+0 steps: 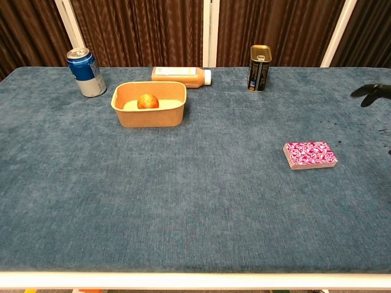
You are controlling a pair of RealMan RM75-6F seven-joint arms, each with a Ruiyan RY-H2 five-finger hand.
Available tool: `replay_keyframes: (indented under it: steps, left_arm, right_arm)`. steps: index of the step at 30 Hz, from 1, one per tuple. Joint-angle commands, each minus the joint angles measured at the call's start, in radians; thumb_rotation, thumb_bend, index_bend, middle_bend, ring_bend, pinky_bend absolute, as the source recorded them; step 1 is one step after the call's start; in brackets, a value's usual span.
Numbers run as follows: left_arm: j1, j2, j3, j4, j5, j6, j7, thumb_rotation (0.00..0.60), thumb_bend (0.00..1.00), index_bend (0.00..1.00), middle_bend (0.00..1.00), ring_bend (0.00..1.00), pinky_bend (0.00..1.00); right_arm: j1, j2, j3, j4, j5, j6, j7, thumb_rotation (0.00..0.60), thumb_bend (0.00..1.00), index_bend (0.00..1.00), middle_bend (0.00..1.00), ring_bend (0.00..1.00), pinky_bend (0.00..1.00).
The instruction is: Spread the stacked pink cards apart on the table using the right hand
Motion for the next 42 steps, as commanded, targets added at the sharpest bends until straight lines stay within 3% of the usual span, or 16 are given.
replay_keyframes:
  steps: [1,11,25,28,42]
  left_arm:
    - [-0.001,0.0,0.002,0.004,0.0,-0.004,-0.004,0.6,0.01,0.18,0.15,0.02,0.18]
    - [0.001,0.001,0.002,0.013,-0.003,-0.001,-0.02,0.6,0.01,0.18,0.15,0.02,0.18]
    - [0.004,0.004,0.0,0.027,-0.008,0.0,-0.045,0.6,0.01,0.18,0.15,0.02,0.19]
    - [0.004,0.006,0.0,0.03,-0.008,0.001,-0.04,0.6,0.01,0.18,0.15,0.02,0.18]
    - [0.005,0.004,-0.001,0.039,-0.013,-0.001,-0.06,0.6,0.01,0.18,0.15,0.02,0.18]
  right_arm:
    - [0.05,-0.051,0.016,-0.005,0.108,-0.05,-0.107,0.6,0.19,0.25,0.23,0.77,0.83]
    - [0.133,-0.171,0.029,0.052,0.241,-0.08,-0.242,0.6,0.19,0.28,0.23,0.77,0.83]
    - [0.218,-0.263,0.035,0.108,0.415,-0.093,-0.322,0.6,0.19,0.25,0.21,0.77,0.83]
    - [0.23,-0.276,0.032,0.118,0.431,-0.089,-0.325,0.6,0.19,0.2,0.19,0.77,0.83]
    - [0.259,-0.306,0.003,0.152,0.485,-0.072,-0.324,0.6,0.19,0.2,0.21,0.77,0.83]
